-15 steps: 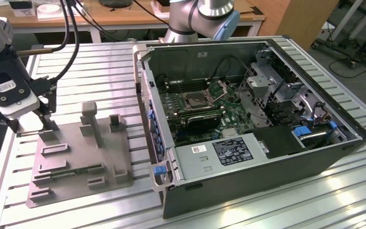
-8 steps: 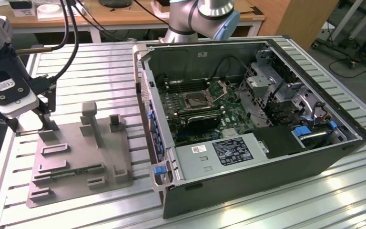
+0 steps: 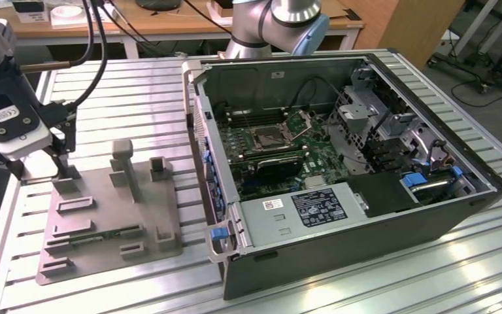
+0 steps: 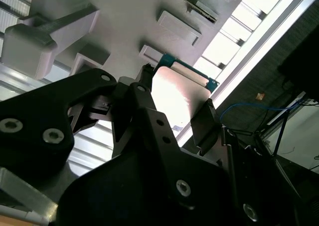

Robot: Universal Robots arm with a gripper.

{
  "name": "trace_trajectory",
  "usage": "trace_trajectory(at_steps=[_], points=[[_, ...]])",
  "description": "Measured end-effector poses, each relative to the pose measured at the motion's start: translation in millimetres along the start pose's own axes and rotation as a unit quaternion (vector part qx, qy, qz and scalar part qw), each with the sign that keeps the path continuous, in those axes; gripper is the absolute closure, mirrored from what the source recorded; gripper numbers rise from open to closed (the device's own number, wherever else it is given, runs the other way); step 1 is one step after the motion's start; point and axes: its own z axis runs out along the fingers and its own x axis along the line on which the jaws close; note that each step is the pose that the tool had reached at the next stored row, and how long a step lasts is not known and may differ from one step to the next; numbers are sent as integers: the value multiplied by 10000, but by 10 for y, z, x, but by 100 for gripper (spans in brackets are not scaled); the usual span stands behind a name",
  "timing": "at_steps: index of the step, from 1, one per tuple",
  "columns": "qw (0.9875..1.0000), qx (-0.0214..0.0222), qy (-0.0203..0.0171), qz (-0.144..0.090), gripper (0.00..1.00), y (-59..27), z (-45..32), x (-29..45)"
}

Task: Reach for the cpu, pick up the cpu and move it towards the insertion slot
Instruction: 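Pick up the cpu and move it towards the insertion slot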

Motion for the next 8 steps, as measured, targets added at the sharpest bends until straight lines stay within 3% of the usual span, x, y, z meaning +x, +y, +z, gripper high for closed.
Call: trace_trajectory(at_steps=[8], points=[[10000, 1, 1, 0, 45, 2, -28, 0]])
